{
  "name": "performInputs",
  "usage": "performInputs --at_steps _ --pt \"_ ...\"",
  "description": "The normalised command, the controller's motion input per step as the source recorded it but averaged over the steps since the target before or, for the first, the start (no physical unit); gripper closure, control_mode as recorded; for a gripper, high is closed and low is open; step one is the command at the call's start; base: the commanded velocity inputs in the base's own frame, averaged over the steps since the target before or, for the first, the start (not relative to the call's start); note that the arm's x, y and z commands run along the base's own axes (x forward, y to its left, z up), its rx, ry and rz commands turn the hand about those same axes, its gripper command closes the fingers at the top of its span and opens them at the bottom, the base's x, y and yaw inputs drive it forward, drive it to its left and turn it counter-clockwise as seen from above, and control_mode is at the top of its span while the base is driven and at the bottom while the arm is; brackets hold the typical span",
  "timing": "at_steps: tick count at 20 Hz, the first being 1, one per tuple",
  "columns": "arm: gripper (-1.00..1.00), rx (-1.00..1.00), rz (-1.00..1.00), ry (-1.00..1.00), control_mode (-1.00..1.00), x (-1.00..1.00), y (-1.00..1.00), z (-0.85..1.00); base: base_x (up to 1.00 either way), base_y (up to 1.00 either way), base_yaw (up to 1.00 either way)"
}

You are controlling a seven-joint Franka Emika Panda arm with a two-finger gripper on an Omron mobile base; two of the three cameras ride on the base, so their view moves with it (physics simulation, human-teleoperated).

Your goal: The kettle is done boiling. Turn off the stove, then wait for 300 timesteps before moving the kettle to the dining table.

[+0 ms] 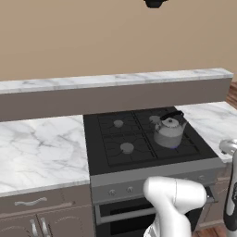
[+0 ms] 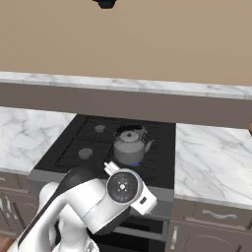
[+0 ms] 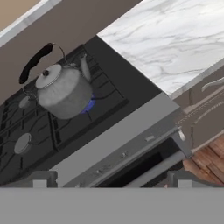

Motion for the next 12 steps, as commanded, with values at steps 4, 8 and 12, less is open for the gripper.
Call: performInputs --at_steps 4,8,12 --pt "-1.00 0.00 0.00 0.00 -1.00 -0.29 -0.14 -0.32 0.00 0.00 0.00" --pt "-1.00 -0.02 0.00 -0.03 -1.00 -0.18 -0.02 -0.34 0.00 0.00 0.00" --pt "-1.00 -0.08 0.00 -0.10 -1.00 -0.03 0.00 -0.42 0.00 0.00 0.00"
